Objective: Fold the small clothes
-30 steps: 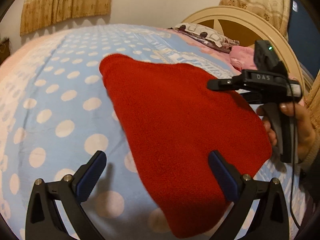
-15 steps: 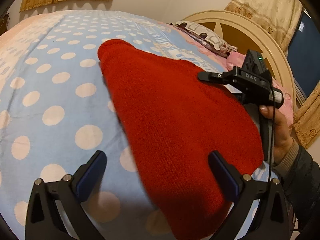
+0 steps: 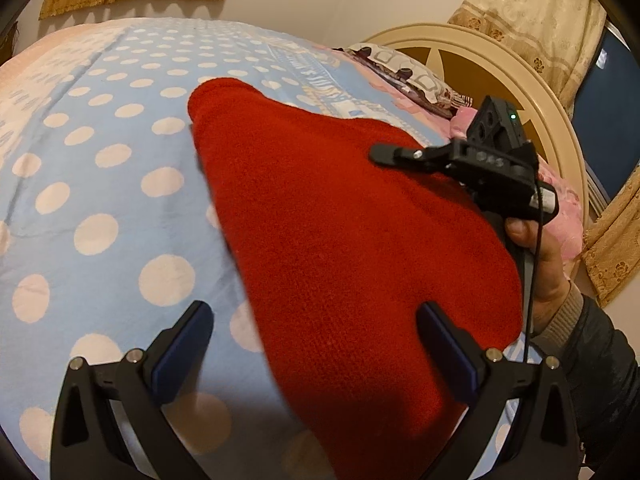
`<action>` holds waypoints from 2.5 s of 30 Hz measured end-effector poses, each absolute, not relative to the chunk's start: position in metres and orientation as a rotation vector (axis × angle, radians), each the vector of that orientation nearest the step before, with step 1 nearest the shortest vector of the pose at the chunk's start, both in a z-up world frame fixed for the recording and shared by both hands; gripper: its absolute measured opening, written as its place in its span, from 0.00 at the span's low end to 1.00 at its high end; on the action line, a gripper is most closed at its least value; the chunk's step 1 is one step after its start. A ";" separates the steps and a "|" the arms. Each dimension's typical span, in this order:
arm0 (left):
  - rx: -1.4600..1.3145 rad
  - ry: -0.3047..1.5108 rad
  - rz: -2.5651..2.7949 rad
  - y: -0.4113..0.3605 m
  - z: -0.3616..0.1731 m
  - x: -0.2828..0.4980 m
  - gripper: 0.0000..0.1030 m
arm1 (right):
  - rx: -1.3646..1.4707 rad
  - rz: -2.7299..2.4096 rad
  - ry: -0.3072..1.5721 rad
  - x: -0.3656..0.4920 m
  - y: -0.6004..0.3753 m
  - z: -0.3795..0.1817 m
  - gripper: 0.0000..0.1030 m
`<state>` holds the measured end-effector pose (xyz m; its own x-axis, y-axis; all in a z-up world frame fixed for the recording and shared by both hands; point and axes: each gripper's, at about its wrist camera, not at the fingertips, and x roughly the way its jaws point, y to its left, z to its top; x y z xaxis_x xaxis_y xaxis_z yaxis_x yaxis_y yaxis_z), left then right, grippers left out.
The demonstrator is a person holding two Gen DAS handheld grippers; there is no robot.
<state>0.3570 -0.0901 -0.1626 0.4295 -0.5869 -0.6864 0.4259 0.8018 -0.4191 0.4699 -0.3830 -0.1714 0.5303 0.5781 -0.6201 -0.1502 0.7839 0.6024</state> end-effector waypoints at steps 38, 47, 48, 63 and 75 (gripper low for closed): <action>-0.070 0.875 -0.576 -0.064 -0.111 0.304 0.38 | 0.534 0.602 0.821 0.429 -0.317 -0.133 0.33; -0.061 0.883 -0.515 -0.040 -0.108 0.282 0.38 | 0.510 0.643 0.831 0.413 -0.276 -0.129 0.32; -0.057 0.891 -0.504 -0.039 -0.108 0.279 0.38 | 0.505 0.650 0.834 0.412 -0.271 -0.129 0.32; -0.080 0.883 -0.371 0.011 -0.105 0.235 0.38 | 0.457 0.749 0.871 0.397 -0.184 -0.122 0.32; -0.124 0.856 -0.278 0.058 -0.103 0.211 0.38 | 0.418 0.831 0.892 0.388 -0.112 -0.114 0.32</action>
